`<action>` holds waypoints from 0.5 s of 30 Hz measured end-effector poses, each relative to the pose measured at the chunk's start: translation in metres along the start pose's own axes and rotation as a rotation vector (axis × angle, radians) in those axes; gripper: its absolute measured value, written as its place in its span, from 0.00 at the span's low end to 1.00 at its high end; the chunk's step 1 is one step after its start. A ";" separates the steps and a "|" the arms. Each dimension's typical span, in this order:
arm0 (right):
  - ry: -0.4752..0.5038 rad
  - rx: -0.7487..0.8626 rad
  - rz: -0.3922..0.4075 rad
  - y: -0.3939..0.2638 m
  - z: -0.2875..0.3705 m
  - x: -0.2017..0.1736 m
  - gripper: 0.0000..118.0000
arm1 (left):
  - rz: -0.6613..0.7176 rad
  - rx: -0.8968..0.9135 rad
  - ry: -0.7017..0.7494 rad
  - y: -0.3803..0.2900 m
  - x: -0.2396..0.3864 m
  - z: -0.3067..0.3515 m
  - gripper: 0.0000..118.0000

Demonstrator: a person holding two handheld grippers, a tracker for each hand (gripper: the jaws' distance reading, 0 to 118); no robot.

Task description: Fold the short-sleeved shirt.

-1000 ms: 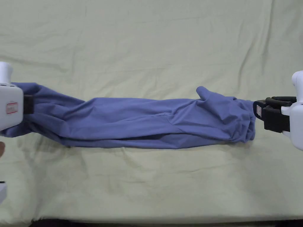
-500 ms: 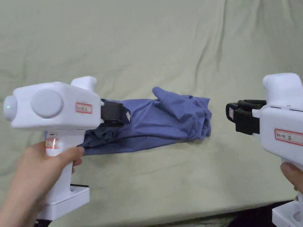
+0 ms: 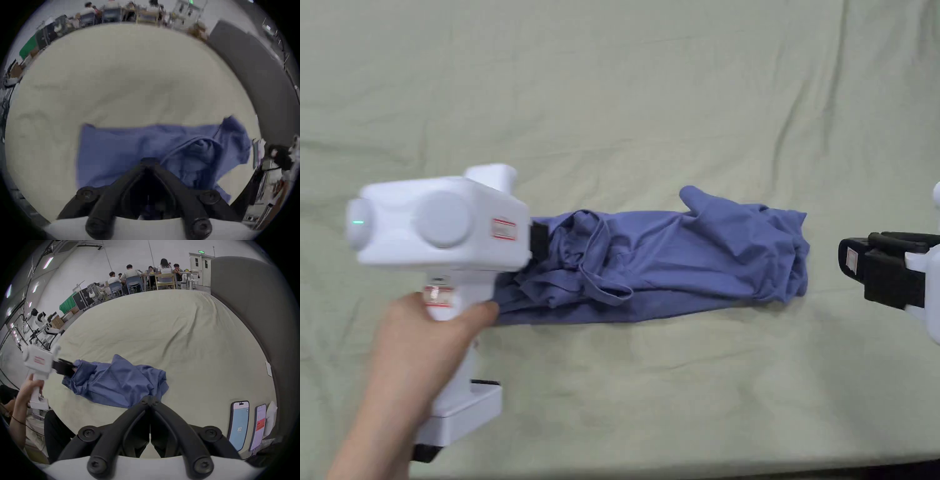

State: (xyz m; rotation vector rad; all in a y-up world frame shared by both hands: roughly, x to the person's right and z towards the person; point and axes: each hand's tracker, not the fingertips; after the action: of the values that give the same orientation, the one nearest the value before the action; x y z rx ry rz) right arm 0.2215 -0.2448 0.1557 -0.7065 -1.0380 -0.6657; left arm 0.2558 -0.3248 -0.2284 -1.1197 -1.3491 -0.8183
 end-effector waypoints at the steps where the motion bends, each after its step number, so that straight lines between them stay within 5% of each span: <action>1: -0.014 -0.009 0.000 -0.002 0.000 0.001 0.02 | -0.052 -0.013 0.004 -0.004 0.021 -0.013 0.00; 4: -0.032 -0.028 -0.010 -0.006 -0.002 0.006 0.02 | -0.310 0.096 0.264 -0.012 0.074 0.000 0.00; 7: -0.014 -0.040 -0.034 -0.006 -0.009 0.010 0.02 | -0.322 0.086 0.200 -0.007 0.103 0.003 0.00; 15: 0.009 0.031 -0.033 0.008 0.014 0.003 0.02 | -0.117 0.164 -0.349 0.002 0.108 0.065 0.00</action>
State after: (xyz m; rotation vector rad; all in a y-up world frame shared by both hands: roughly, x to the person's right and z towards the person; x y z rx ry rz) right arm 0.2216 -0.2295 0.1615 -0.6600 -1.0515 -0.6788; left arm 0.2480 -0.2465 -0.1296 -1.0945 -1.7535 -0.5985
